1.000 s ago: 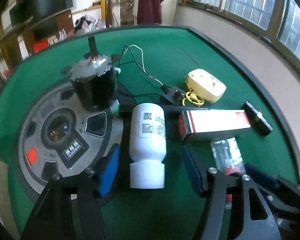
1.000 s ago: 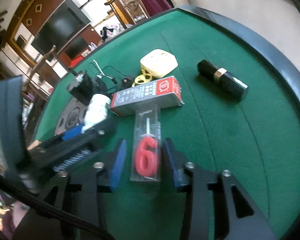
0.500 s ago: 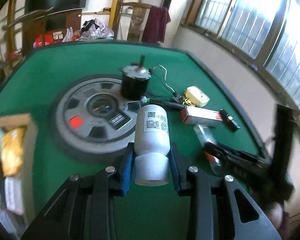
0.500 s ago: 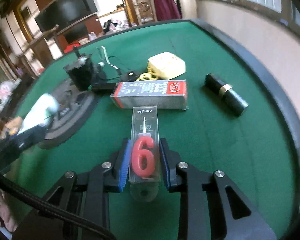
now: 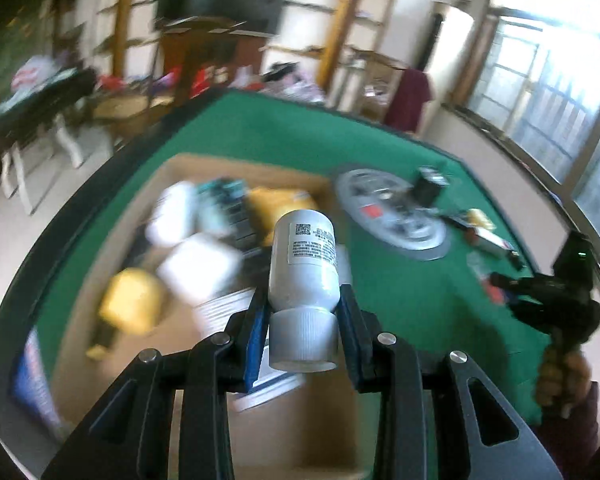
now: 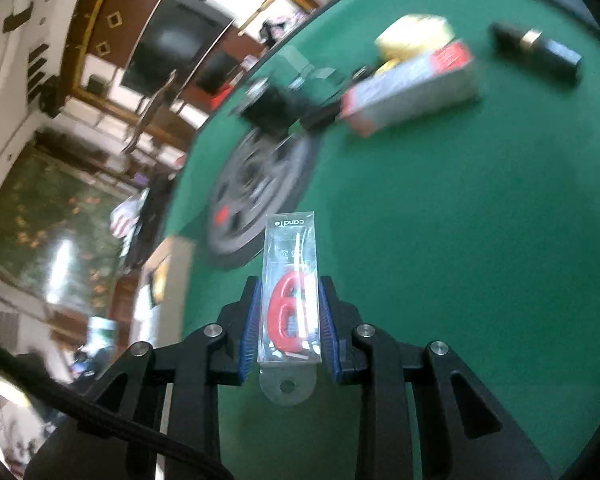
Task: Organize objects
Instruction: 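Carry the white bottle and candle box into the tray and lower them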
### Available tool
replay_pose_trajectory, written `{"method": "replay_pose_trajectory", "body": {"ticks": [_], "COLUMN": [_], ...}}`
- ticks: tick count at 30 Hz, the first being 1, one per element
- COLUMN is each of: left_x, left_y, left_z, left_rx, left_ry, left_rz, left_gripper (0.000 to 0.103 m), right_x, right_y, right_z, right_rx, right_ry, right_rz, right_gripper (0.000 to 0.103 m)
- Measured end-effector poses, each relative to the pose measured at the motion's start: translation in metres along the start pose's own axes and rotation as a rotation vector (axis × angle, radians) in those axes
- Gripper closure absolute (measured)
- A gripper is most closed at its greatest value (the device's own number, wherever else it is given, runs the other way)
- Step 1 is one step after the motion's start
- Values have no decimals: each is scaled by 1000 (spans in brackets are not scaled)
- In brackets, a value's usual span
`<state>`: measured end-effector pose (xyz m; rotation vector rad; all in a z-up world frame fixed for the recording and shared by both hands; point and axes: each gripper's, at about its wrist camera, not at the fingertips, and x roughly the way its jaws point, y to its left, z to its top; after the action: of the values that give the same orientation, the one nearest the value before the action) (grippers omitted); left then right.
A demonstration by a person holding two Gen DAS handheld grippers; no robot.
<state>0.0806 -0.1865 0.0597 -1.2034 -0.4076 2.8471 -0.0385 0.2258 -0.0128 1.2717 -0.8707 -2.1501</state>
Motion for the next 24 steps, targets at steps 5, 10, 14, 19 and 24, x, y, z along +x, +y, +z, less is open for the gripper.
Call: {"method": "replay_pose_trajectory", "body": {"ticks": [5, 10, 14, 19, 24], "left_x": [6, 25, 38, 33, 26], "left_y": [50, 65, 57, 64, 69], "left_z": [-21, -28, -30, -36, -38], "left_rx": [-98, -127, -81, -63, -56], "left_ry": [33, 76, 115, 119, 105], "left_rz": [51, 36, 56, 47, 33], "left_gripper": [74, 74, 74, 74, 74], "right_x": [25, 58, 91, 127, 152], "right_y": [69, 134, 168, 194, 219], "right_z": [-19, -39, -60, -84, -106], "right_rx": [-104, -224, -297, -373, -511], "right_ry": [67, 147, 221, 280, 268], "right_rz": [61, 82, 75, 24, -109], "right_gripper": [78, 78, 78, 77, 78]}}
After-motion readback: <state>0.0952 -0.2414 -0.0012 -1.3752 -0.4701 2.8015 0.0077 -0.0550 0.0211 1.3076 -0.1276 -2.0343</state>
